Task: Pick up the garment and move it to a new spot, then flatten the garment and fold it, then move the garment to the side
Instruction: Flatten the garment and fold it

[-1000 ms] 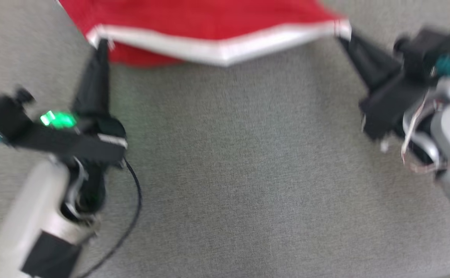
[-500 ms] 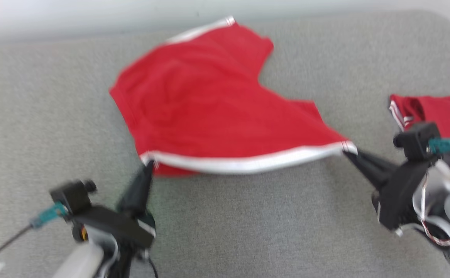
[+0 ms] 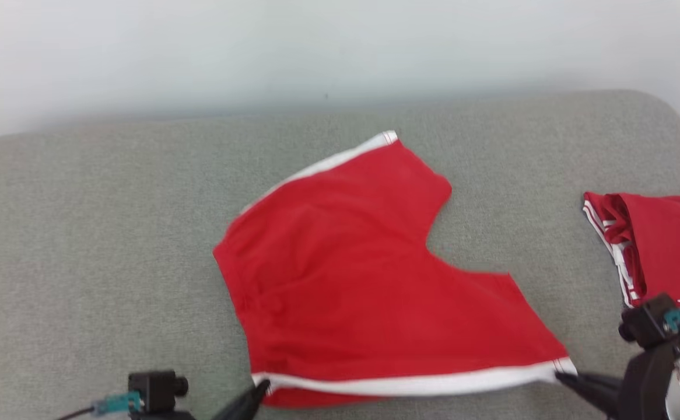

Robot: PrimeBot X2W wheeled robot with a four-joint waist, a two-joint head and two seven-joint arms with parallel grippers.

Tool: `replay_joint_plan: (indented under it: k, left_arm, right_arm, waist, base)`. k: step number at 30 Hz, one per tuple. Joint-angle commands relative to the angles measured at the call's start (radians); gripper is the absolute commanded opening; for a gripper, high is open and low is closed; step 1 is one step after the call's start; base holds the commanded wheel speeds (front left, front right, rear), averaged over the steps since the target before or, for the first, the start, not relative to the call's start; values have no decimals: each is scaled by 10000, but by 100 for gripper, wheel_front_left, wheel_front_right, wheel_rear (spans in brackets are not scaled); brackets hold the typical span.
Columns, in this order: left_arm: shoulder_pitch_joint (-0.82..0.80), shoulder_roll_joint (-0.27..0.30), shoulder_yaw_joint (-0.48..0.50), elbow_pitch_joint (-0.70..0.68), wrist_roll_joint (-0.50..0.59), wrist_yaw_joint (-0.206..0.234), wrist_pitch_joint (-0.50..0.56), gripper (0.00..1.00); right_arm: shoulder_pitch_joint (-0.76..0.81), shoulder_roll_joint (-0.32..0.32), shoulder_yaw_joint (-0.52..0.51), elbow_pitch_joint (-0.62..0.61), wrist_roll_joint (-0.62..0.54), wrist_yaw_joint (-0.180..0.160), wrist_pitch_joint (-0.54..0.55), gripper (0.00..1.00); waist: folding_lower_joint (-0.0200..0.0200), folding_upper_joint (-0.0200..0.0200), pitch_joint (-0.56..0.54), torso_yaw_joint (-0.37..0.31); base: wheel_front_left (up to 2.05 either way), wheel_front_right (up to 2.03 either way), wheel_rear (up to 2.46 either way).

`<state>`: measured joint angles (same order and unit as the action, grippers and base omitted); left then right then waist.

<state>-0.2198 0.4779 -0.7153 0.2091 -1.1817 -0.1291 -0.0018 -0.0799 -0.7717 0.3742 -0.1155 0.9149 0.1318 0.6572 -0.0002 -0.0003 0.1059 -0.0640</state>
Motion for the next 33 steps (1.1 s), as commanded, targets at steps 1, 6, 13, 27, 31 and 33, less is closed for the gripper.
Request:
replay_joint_plan:
  k: [1,6,13,27,31,33]
  left_arm:
    - [195,89,-33,-105,-100,40,89,0]
    - [858,626,-296,-963,-276,249,639,0]
    - [1433,1124,-404,-2051,-334,571,924,0]
    - [-42,-93,61,-1952,-35,248,-190,0]
    - [-591,-620,172,-1455,17,256,-441,0]
    - [-731,-751,204,-1317,53,280,-539,0]
  right_arm:
    - [260,28,-115,-69,37,-28,134,0]
    - [1670,260,-1141,-674,275,-28,1244,0]
    - [2883,867,-2837,-1752,-24,-28,2218,0]
    - [-28,1287,-2360,-1111,-1717,-28,-868,0]
    - [-1233,1234,-1823,41,-1998,-28,-1659,0]
    - [-1510,1207,-1721,340,-2059,-28,-1829,0]
  waist:
    - [2,3,-164,107]
    - [2,3,-291,170]
    - [2,3,-299,327]
    - [2,3,202,1292]
    - [2,3,406,1613]
    - [2,3,472,1709]
  base:
    - [0,0,0]
    - [0,0,0]
    - [0,0,0]
    - [0,0,0]
    - [0,0,0]
    - [0,0,0]
